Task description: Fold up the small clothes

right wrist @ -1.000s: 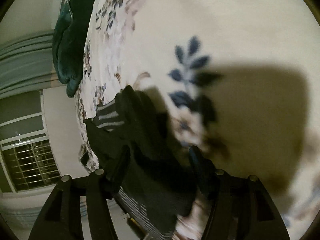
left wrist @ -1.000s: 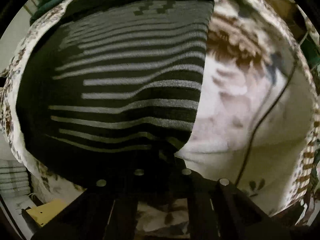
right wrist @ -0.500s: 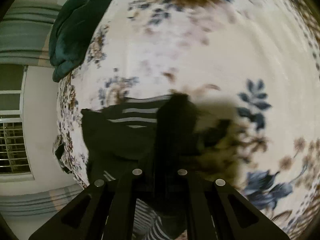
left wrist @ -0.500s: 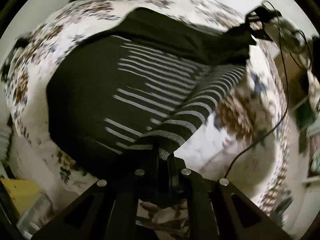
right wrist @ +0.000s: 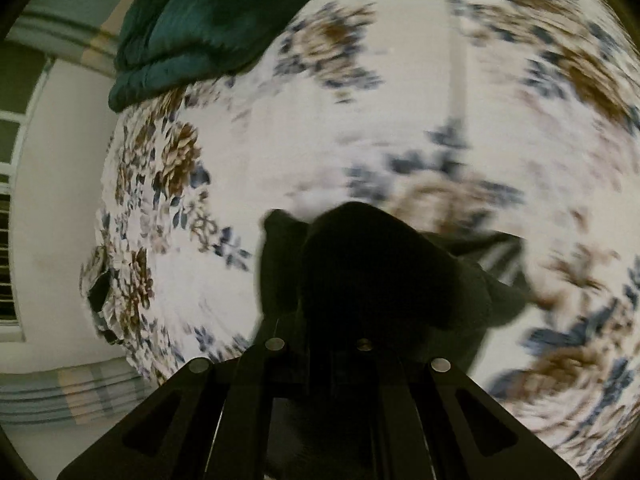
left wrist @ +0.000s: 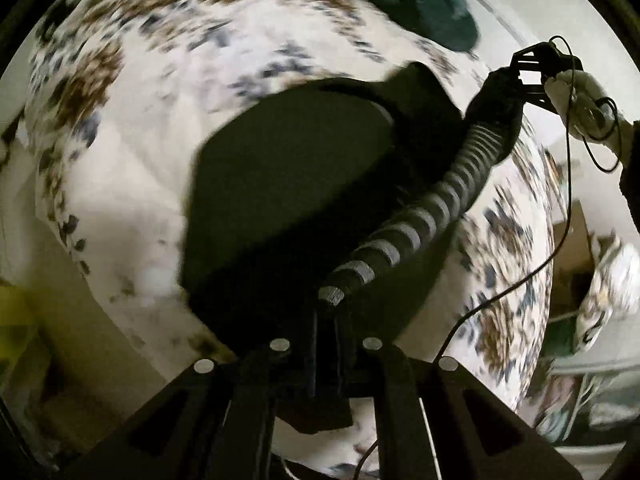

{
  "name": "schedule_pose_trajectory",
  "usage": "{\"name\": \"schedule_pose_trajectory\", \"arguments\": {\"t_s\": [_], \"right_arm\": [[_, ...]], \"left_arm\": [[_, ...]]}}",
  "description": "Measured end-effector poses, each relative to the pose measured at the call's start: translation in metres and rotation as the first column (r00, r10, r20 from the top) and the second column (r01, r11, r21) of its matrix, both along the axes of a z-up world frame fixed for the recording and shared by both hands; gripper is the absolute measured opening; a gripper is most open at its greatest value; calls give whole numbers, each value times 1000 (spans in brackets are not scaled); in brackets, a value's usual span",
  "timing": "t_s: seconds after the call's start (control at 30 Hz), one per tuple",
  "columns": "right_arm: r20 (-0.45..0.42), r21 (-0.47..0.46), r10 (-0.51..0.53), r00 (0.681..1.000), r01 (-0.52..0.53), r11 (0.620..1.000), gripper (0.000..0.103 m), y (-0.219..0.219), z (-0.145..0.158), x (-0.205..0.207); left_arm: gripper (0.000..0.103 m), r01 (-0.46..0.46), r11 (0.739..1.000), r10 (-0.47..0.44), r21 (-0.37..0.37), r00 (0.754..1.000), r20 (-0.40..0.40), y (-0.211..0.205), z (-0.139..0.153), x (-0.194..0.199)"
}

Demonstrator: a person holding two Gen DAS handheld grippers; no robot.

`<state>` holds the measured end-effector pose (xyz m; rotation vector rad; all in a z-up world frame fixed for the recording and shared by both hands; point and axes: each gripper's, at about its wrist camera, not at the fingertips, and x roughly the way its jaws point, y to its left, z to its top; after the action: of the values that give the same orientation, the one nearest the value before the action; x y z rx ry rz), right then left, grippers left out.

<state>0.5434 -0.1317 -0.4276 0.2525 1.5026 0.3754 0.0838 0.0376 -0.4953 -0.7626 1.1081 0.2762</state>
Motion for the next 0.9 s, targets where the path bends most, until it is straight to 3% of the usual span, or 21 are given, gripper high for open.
{"name": "schedule_pose_trajectory", "arguments": {"t_s": [0.23,0.37,0.43,0.47,0.5,0.57,0.67,0.73,0.77,0.9], "right_arm": [[-22,-136,87,996,-89,987,6,168,-66,13],[-52,-202,81,995,-90,975,7,209,-101,15],[-101,-187,46,994,-64,980,15,208,-115,18],[-126,-151,28,992,-47,987,25,203,-118,19],[-149,-117,19,989,-36,993,44,198,-118,18],[-196,-19,-3,981,-1,1000,60,179,-113,7],[-212,54,-4,977,16,998,62,151,-97,-16],[-210,85,16,977,2,996,65,124,-85,-44],[-208,93,17,978,2,996,65,115,-80,-55],[-184,116,28,982,-7,993,66,57,-68,-122]], "left_arm": [[4,-117,988,115,-102,993,-32,73,-48,-15],[7,-106,981,98,-164,993,-59,92,-74,-15],[10,-112,974,93,-198,991,-101,104,-87,-18],[11,-115,970,90,-216,988,-125,110,-92,-21],[16,-127,968,96,-216,984,-147,115,-95,-25],[16,-159,963,122,-220,978,-172,131,-97,-38],[26,-177,962,140,-207,973,-181,151,-87,-51],[44,-170,965,138,-199,977,-161,157,-77,-52],[49,-161,970,134,-183,979,-153,158,-70,-50],[51,-105,982,88,-157,990,-113,152,-55,-28]]}}
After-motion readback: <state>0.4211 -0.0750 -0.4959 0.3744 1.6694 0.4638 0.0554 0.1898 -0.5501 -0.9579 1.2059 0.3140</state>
